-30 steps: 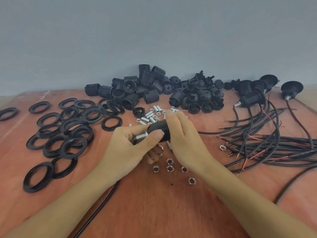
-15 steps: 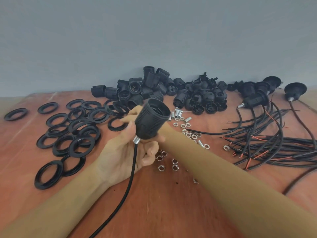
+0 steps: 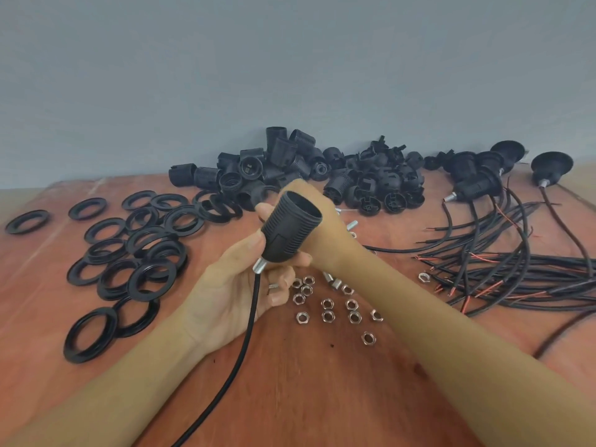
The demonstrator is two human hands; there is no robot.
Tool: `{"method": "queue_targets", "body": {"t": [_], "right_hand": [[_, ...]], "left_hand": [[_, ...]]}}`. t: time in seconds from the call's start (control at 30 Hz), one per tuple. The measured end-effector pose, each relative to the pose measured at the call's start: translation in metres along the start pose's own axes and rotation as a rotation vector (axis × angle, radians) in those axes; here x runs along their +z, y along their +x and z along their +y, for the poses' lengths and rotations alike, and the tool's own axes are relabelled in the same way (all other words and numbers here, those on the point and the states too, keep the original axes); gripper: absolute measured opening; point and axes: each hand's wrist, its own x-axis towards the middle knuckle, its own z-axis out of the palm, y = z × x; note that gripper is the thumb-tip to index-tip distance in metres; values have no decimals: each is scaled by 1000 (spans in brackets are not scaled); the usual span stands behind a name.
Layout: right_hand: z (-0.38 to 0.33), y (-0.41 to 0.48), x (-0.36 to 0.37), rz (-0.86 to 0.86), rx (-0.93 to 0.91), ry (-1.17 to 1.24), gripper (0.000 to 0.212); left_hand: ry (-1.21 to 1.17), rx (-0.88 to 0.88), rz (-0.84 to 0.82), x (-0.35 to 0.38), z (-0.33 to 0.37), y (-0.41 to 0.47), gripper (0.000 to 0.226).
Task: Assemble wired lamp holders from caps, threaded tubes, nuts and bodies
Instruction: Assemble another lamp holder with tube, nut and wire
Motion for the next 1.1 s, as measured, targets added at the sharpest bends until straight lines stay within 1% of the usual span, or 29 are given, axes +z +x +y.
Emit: {"method": "queue_targets", "body": {"t": [0.03, 0.07, 0.1, 0.13, 0.17, 0.23, 0.3, 0.33, 0.43, 0.5, 0.53, 0.6, 0.7, 0.77, 0.83, 0.97, 1.03, 1.1], "right_hand": [[-2, -5, -8, -2, 66, 76, 38], [-3, -8, -16, 13, 164, 209, 37], [-1, -17, -27, 31, 197, 322, 40], [-3, -24, -37, 36, 235, 420, 49], [-7, -29, -43, 35, 274, 484, 53], [-6, -33, -48, 26, 263, 478, 41], [-7, -38, -49, 21, 240, 444, 43], [-5, -40, -51, 19, 249, 479, 43], [-6, -44, -52, -30, 351, 740, 41], [-8, -43, -55, -31, 398, 858, 38], [-8, -42, -57, -38, 407, 899, 36], [-9, -43, -60, -62, 400, 909, 29], [-9, -45, -59, -77, 337, 756, 23], [-9, -45, -60, -79, 307, 719, 21], [-6, -44, -64, -119, 305, 770, 27], [-4, -43, -70, -215, 339, 913, 40], [-5, -44, -71, -245, 357, 959, 41], [-4, -44, -70, -241, 356, 994, 43]], "left_hand": [[75, 9, 86, 2, 0, 1, 46], [147, 13, 152, 5, 0, 0, 47], [206, 26, 198, 6, -1, 1, 49], [252, 24, 248, 10, -1, 2, 48], [292, 29, 291, 12, -3, 2, 44], [385, 32, 364, 14, -4, 2, 33], [489, 52, 417, 16, -5, 2, 29], [521, 67, 432, 18, -5, 2, 30], [565, 96, 481, 17, -5, 1, 35], [589, 95, 522, 16, -5, 2, 37], [611, 101, 541, 15, -5, 2, 42], [662, 112, 567, 14, -6, 3, 51], [726, 112, 582, 12, -7, 3, 51], [720, 116, 581, 11, -8, 3, 52], [691, 110, 572, 10, -8, 3, 50], [672, 95, 528, 11, -7, 2, 31], [631, 104, 521, 12, -8, 2, 37], [582, 101, 520, 14, -7, 2, 43]]}}
